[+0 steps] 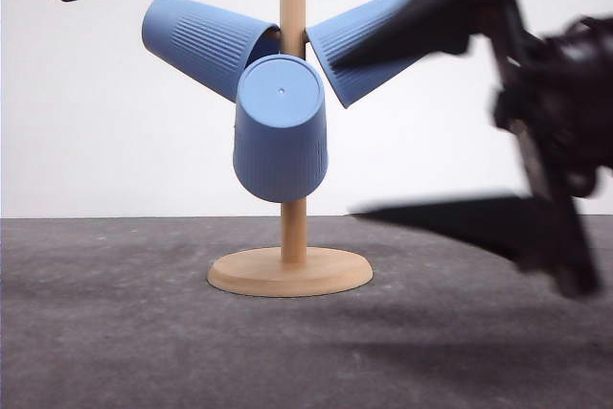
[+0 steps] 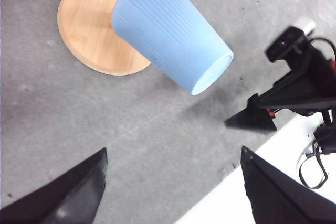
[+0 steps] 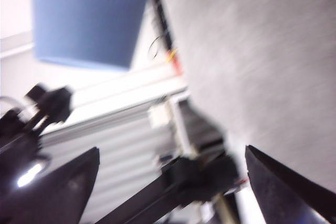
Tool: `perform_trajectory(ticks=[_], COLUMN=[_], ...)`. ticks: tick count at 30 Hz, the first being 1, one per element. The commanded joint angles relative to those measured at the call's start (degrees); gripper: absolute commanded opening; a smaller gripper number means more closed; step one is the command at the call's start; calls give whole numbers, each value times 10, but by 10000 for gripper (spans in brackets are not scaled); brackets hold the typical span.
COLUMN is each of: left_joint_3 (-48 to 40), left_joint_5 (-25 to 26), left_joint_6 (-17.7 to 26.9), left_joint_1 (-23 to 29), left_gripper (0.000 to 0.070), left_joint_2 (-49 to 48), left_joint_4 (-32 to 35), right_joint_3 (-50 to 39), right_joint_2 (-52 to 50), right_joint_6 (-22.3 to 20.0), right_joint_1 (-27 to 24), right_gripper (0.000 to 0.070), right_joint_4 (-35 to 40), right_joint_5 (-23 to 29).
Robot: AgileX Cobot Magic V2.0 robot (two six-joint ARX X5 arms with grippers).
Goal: Place three cups
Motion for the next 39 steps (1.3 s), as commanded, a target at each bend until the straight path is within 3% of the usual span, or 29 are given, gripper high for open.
perform_trajectory(ticks=[1,6,11,15,18,21,26,27,28,29,30,31,39], left_joint_3=[13,13,13,13,10,-6,-83,-104,-123,-141,-157,-171,-189], left_joint_5=[1,-8,-49,-81,-81,-80,-76,-77,-77,-77,-77,-77,-77], left_joint_6=[0,0,-2,-3,-3,-3,-3,-2,-1,0,1,2,6], left_joint_1=[4,33,71,110,144,176,211,216,219,221,222,222,222], left_gripper=[483,483,483,484,484,483,477,455,368,245,71,0,0], left_joint_2=[-5,-26,-47,-61,-72,-92,-154,-168,-181,-194,-204,-213,-225], left_joint_4=[-2,-11,-19,-19,-17,0,71,84,96,107,113,118,119], right_joint_3=[7,42,126,224,290,326,332,332,332,332,332,332,332], right_joint_2=[-23,-50,-50,-50,-52,-63,-108,-117,-125,-133,-139,-145,-152], right_joint_6=[-159,-356,-590,-790,-888,-919,-923,-923,-923,-925,-928,-930,-928], right_joint_1=[-30,-140,-233,-275,-283,-282,-279,-279,-279,-279,-280,-280,-279], right_gripper=[561,561,561,561,562,562,539,467,331,173,50,7,17], right_joint_4=[-48,-204,-414,-608,-715,-755,-761,-762,-762,-763,-762,-760,-749], right_joint_5=[5,-11,-1,85,184,249,273,273,273,273,273,273,268])
